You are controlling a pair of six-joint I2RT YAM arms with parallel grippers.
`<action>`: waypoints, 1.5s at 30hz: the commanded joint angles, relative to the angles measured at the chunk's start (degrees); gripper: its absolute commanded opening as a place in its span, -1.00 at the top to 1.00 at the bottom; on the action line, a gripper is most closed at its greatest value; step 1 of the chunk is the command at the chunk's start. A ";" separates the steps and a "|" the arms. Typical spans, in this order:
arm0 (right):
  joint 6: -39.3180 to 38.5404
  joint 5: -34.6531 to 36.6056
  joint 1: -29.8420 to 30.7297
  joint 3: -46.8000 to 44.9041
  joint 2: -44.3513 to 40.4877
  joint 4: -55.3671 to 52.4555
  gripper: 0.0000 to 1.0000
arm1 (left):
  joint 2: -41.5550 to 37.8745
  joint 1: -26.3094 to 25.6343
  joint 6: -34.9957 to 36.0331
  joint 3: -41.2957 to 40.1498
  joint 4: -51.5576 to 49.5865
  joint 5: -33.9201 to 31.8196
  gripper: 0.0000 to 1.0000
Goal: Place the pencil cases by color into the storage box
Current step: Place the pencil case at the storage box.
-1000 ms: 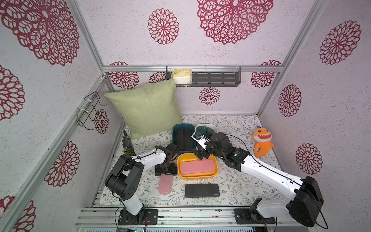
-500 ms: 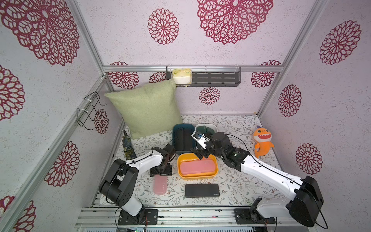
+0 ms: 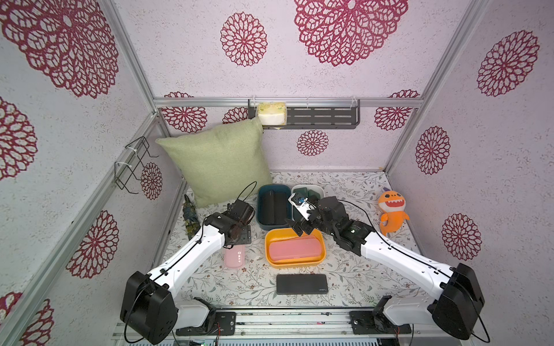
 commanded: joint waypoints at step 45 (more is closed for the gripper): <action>20.88 25.92 -15.49 -19.32 -32.19 2.33 -0.98 | 33.36 -27.29 43.96 32.60 -4.19 3.47 -0.70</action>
